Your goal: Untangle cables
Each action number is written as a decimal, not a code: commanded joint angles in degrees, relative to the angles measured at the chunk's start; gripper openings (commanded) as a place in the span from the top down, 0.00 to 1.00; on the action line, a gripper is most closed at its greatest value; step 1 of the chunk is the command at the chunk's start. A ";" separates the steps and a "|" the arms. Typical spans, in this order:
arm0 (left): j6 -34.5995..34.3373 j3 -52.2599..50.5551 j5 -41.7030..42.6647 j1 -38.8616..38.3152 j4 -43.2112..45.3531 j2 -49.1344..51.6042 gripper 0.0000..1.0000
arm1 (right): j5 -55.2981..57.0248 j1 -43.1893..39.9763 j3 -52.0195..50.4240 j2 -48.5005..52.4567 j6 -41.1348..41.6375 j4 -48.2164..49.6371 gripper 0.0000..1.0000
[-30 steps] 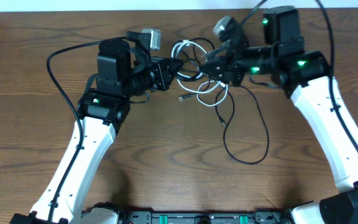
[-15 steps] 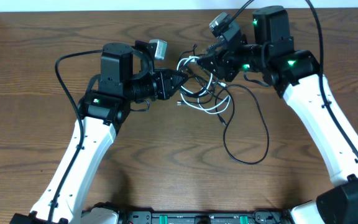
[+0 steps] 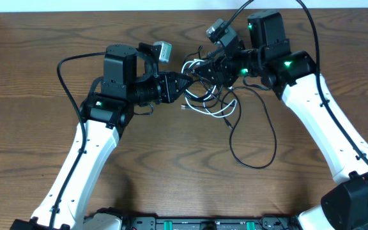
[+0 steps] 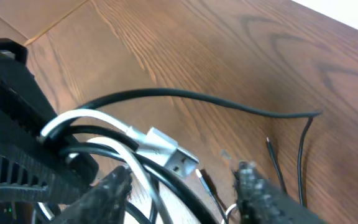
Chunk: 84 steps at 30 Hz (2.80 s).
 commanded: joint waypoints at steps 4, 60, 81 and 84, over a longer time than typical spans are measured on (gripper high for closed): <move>0.72 0.04 0.09 -0.02 0.28 -0.63 0.86 | 20.68 0.24 0.26 0.26 10.10 -3.30 0.84; -6.03 0.04 -16.85 -5.92 18.82 16.00 0.87 | 30.60 0.04 0.26 0.26 18.29 -10.99 0.99; -7.89 0.04 -14.99 3.32 17.88 13.77 0.93 | 25.97 -19.82 0.26 0.24 20.26 -17.07 0.99; -7.89 0.04 -14.21 4.63 17.88 12.52 0.93 | 23.89 -23.91 0.26 0.24 20.15 -17.27 0.99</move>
